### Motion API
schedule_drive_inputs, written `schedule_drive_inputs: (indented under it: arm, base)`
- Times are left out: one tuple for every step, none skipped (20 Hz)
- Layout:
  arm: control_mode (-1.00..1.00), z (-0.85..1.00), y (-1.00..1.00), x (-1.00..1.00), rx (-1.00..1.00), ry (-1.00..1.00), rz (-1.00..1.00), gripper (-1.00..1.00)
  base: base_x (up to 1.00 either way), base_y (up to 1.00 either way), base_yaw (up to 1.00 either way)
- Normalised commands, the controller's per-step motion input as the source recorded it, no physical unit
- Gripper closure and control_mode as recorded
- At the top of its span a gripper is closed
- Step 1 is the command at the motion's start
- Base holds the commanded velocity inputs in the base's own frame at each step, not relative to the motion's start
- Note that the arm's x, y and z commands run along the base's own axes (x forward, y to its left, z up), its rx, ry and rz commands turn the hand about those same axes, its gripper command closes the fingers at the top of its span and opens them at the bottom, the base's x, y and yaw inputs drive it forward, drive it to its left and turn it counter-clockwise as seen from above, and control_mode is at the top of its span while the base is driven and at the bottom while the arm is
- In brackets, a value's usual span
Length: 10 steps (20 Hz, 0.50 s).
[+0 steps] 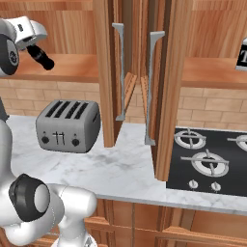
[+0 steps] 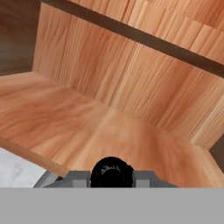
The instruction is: Sort all alcoholic drinks to one cabinet, and non-alcoholic drinks to the other.
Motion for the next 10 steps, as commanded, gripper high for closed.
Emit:
schedule_drive_inputs:
  arm:
    - [-1.0, -0.14, 0.0, 0.0, 0.0, 0.03, -0.03, 1.0]
    - [-1.0, -0.15, 0.0, 0.0, 0.0, 0.02, -0.02, 1.0]
    - [-1.0, -0.17, 0.0, 0.0, 0.0, 0.01, -0.01, 1.0]
    - [-1.0, -0.21, 0.0, 0.01, 0.0, 0.0, 0.0, 1.0]
    - [-1.0, -0.22, 0.0, 0.03, 0.0, 0.0, 0.0, 1.0]
    - [-1.0, -0.2, 0.0, 0.09, 0.0, 0.0, 0.0, 1.0]
    - [-1.0, -0.24, 0.0, 0.09, 0.0, 0.0, 0.0, 1.0]
    - [-1.0, -0.26, 0.0, 0.04, 0.0, 0.0, 0.0, 1.0]
    - [-1.0, -0.28, -0.04, 0.04, 0.0, 0.0, 0.0, 1.0]
    - [-1.0, -0.31, -0.05, 0.01, 0.0, 0.0, 0.0, 1.0]
  base:
    - [0.0, 0.0, 0.0]
    - [0.0, 0.0, 0.0]
    - [0.0, 0.0, 0.0]
    - [0.0, 0.0, 0.0]
    - [0.0, 0.0, 0.0]
    - [0.0, 0.0, 0.0]
    - [0.0, 0.0, 0.0]
    - [0.0, 0.0, 0.0]
    - [0.0, 0.0, 0.0]
    - [0.0, 0.0, 0.0]
